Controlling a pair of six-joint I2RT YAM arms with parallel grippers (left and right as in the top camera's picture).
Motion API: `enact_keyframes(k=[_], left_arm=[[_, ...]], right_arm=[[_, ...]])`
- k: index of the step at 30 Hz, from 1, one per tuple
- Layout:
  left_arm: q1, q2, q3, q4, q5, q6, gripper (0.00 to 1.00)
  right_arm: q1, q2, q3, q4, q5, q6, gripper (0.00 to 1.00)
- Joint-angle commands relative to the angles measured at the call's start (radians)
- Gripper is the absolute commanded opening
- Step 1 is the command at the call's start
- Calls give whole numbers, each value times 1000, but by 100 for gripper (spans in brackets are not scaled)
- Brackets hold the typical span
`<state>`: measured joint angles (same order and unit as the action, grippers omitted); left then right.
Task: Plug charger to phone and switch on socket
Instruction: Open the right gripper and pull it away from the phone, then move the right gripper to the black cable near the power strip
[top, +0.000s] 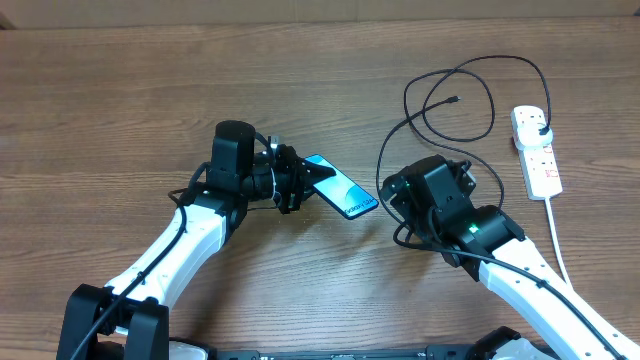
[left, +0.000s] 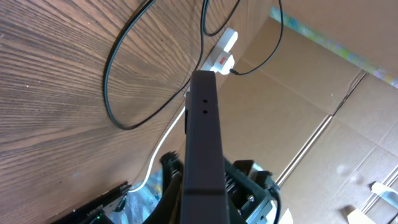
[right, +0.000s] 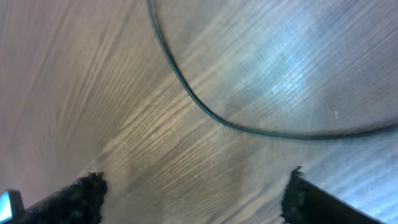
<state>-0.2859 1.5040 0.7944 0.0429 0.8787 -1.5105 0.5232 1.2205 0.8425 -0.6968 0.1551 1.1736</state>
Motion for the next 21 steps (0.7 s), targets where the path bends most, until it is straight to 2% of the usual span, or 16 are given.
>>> enact_keyframes(k=[1,8,16,18,21], left_arm=[[5,-17,20,6,48,23,7],[5,-17,20,6,54,23,6],[5,-17,20,6,54,23,5],[5,-17,20,6,54,23,5],[5,-17,20,6,54,23,5]], right_arm=[[-3,3,18,-13,51,-109,82],[-103,58,212,-211,54,-109,79],[-280,311,509,-417,54,-200,78],[-308,402,583,-423,54,-214,72],[-333,496,636,-399,54,-214,67]])
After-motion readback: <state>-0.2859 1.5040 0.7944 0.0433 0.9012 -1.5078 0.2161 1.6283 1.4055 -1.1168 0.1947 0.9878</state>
